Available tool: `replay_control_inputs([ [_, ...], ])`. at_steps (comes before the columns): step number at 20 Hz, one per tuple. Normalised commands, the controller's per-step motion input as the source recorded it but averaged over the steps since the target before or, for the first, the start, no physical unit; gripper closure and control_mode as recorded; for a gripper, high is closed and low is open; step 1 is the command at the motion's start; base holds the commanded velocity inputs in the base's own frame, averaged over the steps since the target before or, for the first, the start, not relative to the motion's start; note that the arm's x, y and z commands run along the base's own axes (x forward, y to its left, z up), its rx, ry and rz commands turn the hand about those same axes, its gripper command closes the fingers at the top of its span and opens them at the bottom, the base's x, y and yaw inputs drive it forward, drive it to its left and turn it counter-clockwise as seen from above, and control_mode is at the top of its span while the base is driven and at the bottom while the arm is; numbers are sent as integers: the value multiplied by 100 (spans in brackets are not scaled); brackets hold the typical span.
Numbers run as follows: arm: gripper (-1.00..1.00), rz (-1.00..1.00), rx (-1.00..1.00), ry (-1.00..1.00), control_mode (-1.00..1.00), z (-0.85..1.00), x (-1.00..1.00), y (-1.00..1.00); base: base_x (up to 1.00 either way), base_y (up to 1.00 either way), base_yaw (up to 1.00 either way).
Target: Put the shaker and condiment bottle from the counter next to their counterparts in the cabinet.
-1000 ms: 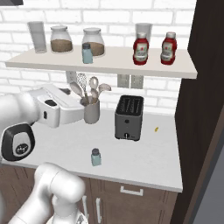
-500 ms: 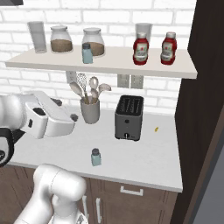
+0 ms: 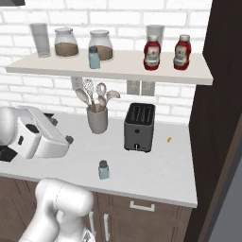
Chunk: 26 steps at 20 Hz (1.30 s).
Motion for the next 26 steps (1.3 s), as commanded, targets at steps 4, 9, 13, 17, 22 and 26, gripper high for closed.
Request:
replay_control_inputs([
  [4, -100, 0, 0, 0, -100, -62, 0, 24, 0, 0, 0],
  [9, -100, 0, 0, 0, -100, -56, 0, 25, 0, 0, 0],
  [13, -100, 4, 6, 0, -100, -33, 0, 10, 0, 0, 0],
  [17, -100, 5, 12, 1, -100, -29, 6, 0, 0, 0, 0],
  [22, -100, 9, 18, 0, -100, -26, 0, -5, 0, 0, 0],
  [26, -100, 11, 18, 1, -100, -19, 0, 0, 0, 0, 0],
])
